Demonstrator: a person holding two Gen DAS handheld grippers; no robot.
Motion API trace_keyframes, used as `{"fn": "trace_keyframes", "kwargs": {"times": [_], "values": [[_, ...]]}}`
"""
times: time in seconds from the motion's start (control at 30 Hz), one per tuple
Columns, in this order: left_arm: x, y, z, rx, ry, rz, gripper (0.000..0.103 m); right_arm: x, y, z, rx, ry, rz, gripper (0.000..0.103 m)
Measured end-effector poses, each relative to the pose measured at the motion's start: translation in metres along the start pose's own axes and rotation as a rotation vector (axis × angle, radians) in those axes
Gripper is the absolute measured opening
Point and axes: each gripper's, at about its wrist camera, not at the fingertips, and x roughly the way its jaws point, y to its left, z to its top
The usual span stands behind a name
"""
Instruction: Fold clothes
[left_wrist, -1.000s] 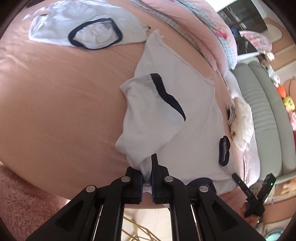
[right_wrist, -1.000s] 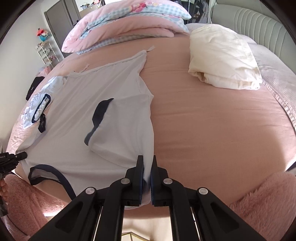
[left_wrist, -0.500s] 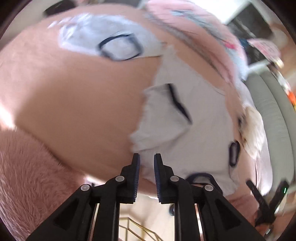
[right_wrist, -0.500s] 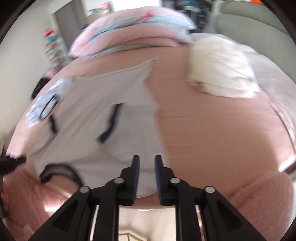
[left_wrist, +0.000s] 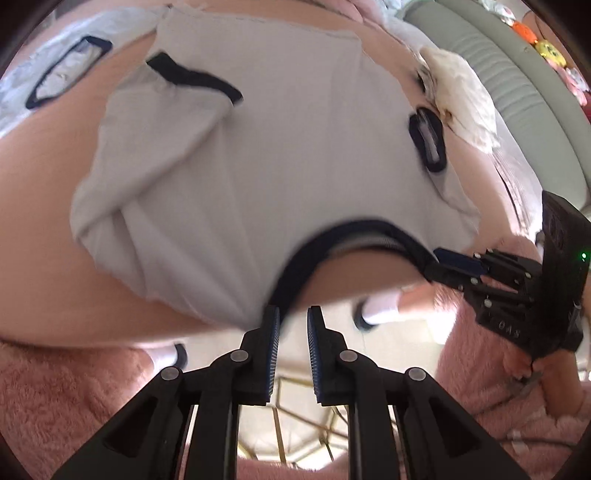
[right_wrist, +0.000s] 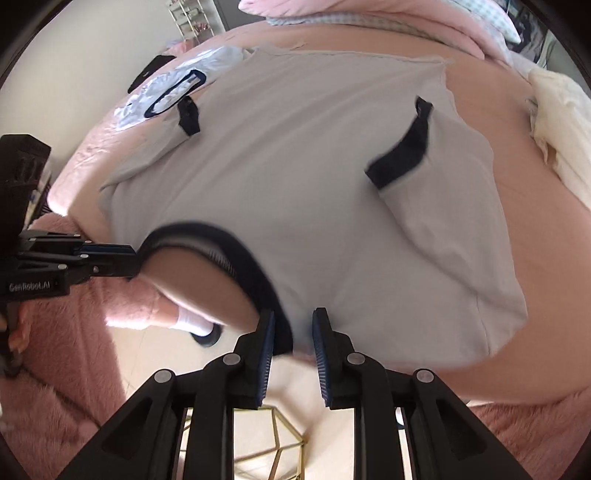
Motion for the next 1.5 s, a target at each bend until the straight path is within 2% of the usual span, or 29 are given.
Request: {"fn": "trace_keyframes", "kwargs": {"times": [0.13,0.23,0.33,0.4,0.47,0.53,0.6,0.7,0.77,0.87,0.97,1.07,1.17,1.23,1.37,1.5], "values": [[-0.015,-0.009,0.01,0.032,-0.06,-0.029,0.013,-0.021,-0.015,0.003,0.075,-0.029,0.047,0.02],[-0.034,-0.014,0.029,0.064,-0.145,-0.042,0.013,-0.046,-0.02,0.023,0.104,-0.114,0.033,0.02],[-0.055,0.008,0.053,0.032,-0.229,-0.036,0.016,-0.064,-0.038,0.05,0.114,-0.165,-0.011,0.022],[-0.063,0.029,0.076,-0.01,-0.258,-0.01,0.025,-0.07,-0.058,0.076,0.119,-0.167,-0.083,0.027],[-0.071,0.052,0.101,-0.047,-0.287,0.017,0.039,-0.074,-0.078,0.105,0.122,-0.163,-0.157,0.027],[-0.081,0.073,0.125,-0.071,-0.327,0.041,0.04,-0.077,-0.098,0.129,0.121,-0.173,-0.183,0.028],[-0.083,0.086,0.152,-0.064,-0.358,0.057,0.04,-0.077,-0.117,0.153,0.123,-0.172,-0.17,0.029],[-0.076,0.098,0.2,-0.015,-0.352,0.086,0.04,-0.054,-0.136,0.196,0.104,-0.123,-0.136,0.032],[-0.063,0.103,0.232,0.016,-0.316,0.113,0.04,-0.03,-0.146,0.222,0.074,-0.068,-0.149,0.032],[-0.04,0.104,0.273,0.077,-0.329,0.198,0.04,0.007,-0.153,0.257,0.025,-0.009,-0.182,0.032],[-0.017,0.105,0.305,0.14,-0.353,0.272,0.04,0.039,-0.157,0.279,0.006,0.004,-0.218,0.032],[0.018,0.106,0.337,0.216,-0.289,0.299,0.04,0.065,-0.155,0.301,-0.019,0.009,-0.24,0.032],[0.054,0.109,0.36,0.27,-0.223,0.375,0.04,0.098,-0.156,0.322,-0.076,0.03,-0.299,0.032],[0.066,0.116,0.373,0.256,-0.235,0.383,0.04,0.118,-0.163,0.333,-0.094,0.044,-0.326,0.032],[0.066,0.134,0.395,0.164,-0.321,0.355,0.042,0.118,-0.184,0.354,0.007,-0.004,-0.345,0.036],[0.071,0.135,0.412,0.204,-0.326,0.388,0.043,0.121,-0.198,0.363,0.018,-0.026,-0.356,0.039]]}}
